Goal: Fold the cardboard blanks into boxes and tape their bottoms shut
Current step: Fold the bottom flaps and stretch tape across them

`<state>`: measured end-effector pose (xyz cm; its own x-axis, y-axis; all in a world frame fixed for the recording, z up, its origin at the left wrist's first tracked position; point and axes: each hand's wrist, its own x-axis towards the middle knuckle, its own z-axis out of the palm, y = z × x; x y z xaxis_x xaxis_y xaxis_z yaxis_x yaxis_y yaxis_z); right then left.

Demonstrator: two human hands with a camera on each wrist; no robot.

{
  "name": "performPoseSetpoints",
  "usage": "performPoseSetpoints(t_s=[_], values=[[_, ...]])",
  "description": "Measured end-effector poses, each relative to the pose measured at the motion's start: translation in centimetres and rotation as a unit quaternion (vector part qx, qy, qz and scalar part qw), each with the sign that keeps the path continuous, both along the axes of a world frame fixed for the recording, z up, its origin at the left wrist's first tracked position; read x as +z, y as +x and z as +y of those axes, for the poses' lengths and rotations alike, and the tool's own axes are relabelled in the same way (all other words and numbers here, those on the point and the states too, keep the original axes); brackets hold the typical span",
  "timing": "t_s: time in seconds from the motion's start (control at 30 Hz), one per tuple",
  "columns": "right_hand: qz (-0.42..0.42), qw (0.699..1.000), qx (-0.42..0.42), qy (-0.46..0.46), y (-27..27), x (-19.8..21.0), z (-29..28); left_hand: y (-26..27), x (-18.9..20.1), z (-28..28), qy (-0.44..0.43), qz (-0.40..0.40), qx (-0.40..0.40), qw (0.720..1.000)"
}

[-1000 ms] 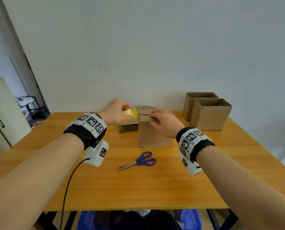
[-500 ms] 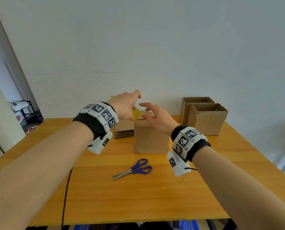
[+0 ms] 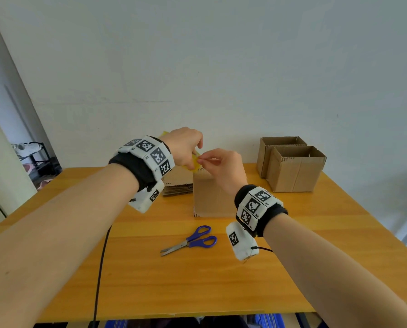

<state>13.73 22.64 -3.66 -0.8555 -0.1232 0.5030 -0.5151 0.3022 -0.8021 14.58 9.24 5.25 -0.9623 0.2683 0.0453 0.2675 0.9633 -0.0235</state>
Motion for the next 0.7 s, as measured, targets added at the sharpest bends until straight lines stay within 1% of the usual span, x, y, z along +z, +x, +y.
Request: performPoseSetpoints(t_s=[0.17,0.3,0.43,0.7], values=[[0.022,0.999,-0.041,0.003,0.0,-0.2,0.1,0.0,-0.4,-0.5,0.020,0.006,-0.042,0.999],[0.026,0.998,-0.049,-0.015,0.0,-0.3,-0.1,0.1,-0.7,-0.8,0.020,0.008,-0.065,0.998],[0.010,0.998,-0.048,-0.031,-0.2,-0.1,-0.1,-0.1,-1.0,-1.0,0.001,0.014,-0.065,0.998],[-0.029,0.998,-0.046,0.010,-0.7,0.3,0.5,-0.6,-1.6,-1.0,0.004,0.029,-0.059,0.998]])
